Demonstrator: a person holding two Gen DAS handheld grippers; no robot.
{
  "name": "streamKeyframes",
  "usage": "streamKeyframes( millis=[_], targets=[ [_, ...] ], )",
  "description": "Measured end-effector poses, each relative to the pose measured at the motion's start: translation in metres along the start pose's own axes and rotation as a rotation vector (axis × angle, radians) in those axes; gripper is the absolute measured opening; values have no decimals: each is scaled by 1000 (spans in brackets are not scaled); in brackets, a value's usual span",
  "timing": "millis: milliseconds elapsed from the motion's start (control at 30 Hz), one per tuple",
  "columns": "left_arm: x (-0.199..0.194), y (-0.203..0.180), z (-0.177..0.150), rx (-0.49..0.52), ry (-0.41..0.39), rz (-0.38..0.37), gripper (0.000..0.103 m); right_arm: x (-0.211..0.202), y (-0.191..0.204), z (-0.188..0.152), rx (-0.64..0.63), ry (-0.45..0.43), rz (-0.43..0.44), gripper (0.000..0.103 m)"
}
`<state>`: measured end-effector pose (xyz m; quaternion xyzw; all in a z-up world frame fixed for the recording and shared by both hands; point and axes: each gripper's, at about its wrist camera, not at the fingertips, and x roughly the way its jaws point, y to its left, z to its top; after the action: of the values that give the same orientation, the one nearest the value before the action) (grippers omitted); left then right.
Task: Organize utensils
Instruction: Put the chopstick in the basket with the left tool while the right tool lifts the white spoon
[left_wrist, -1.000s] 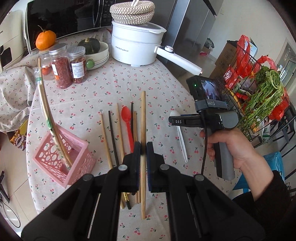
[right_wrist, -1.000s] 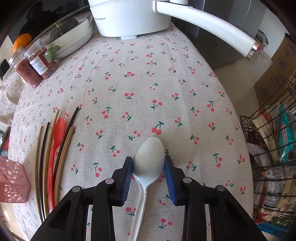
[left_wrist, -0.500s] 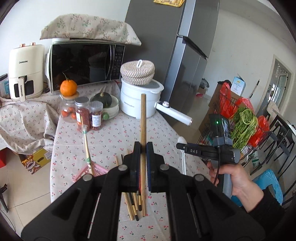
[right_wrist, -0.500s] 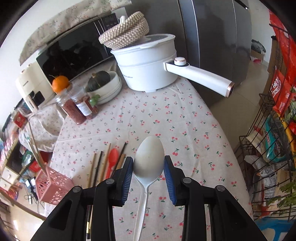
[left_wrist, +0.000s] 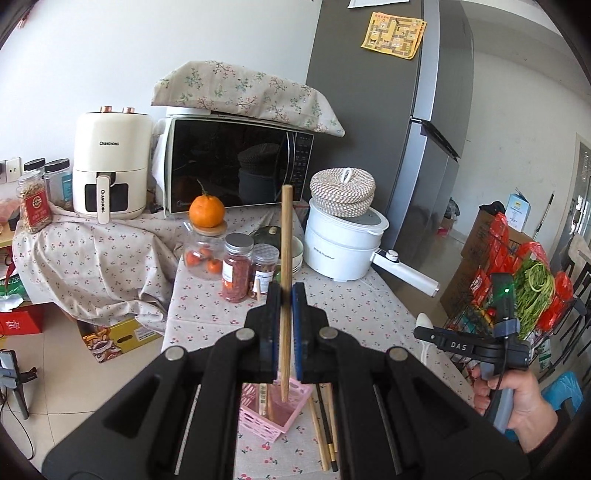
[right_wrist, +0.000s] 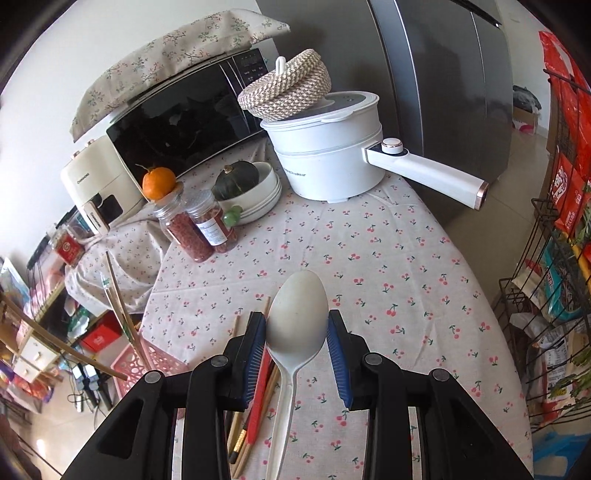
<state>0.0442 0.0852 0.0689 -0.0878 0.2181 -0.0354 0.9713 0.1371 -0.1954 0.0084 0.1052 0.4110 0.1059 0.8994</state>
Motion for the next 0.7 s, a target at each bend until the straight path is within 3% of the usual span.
streamKeyframes(
  millis=[300,500,600,667,700],
  targets=[
    [27,9,-14,25,57,49,7,4,25,-1,-9,-31,40,34],
    [43,9,-24,42,140,58,10,-1,50,-4,-25,-91,81,34],
    [44,13,-25,10,173,52,26,-4,66,-5,-32,-131,109,34],
    [40,16,-25,-14,180,47,47,-7,78,-6,-41,-161,126,34],
    [39,18,-25,-27,183,45,51,-8,85,-7,-46,-178,133,34]
  ],
)
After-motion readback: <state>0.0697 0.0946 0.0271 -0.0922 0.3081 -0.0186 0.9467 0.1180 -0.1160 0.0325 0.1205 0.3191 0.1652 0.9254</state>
